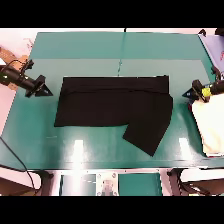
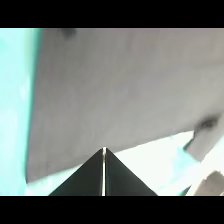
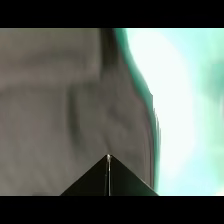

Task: Fold the shirts.

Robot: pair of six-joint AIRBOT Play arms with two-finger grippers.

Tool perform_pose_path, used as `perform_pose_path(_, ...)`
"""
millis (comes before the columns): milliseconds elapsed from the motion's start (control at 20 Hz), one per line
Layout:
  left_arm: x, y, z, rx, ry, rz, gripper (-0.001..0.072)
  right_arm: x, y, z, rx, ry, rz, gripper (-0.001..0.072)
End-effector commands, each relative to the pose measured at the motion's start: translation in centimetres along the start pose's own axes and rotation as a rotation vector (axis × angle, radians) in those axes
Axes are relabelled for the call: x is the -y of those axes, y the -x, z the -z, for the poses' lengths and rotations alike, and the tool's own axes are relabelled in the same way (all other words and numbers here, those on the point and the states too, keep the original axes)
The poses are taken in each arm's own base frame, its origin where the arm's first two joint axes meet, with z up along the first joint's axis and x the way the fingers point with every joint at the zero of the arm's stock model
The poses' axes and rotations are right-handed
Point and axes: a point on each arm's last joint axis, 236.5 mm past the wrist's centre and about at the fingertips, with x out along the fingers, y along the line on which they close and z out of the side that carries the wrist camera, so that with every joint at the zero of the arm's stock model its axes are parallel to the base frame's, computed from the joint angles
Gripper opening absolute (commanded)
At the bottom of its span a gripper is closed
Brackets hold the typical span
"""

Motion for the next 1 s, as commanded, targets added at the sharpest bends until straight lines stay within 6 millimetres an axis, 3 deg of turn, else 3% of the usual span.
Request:
perform_pose_path(0, -0.4, 0.2, 4.8, -0.007, -0.007, -0.03, 0.0022, 2.1, 0.4, 6.6, -0.051, -0.038, 0.076, 0.0015)
perform_pose_path(200, -2.6, -2.5, 11.8, 0.115, 0.015, -0.105, 0.0025, 5.1, -0.8, 13.2, -0.019, -0.149, 0.1, 0.0017)
perform_pose_path(250, -3.1, -3.3, 12.9, 0.155, 0.032, -0.113, 0.0208, 5.6, -1.5, 14.7, -0.02, -0.176, 0.102, 0.0024)
perform_pose_path(300, -3.7, -4.0, 13.5, 0.197, 0.074, -0.118, 0.0622, 6.0, -2.2, 15.8, -0.031, -0.191, 0.104, 0.0104)
perform_pose_path(350, -4.2, -4.8, 13.8, 0.229, 0.139, -0.114, 0.0696, 6.2, -3.0, 16.8, -0.045, -0.207, 0.1, 0.0232)
perform_pose_path(400, -4.5, -5.6, 14.1, 0.245, 0.169, -0.097, 0.0699, 6.1, -3.9, 17.2, -0.046, -0.229, 0.076, 0.0311)
perform_pose_path(700, -2.9, -10.2, 12.4, 0.397, 0.318, 0.069, 0.0698, 4.5, -7.2, 16.1, 0.083, -0.289, -0.066, 0.0311)
perform_pose_path(850, -1.3, -11.1, 10.7, 0.496, 0.28, 0.063, 0.0697, 4.6, -8.6, 16.4, 0.065, -0.277, -0.047, 0.0311)
perform_pose_path(950, -0.6, -11.2, 9.7, 0.554, 0.278, 0.06, 0.0696, 4.3, -9.7, 16.9, 0.03, -0.269, -0.043, 0.0358)
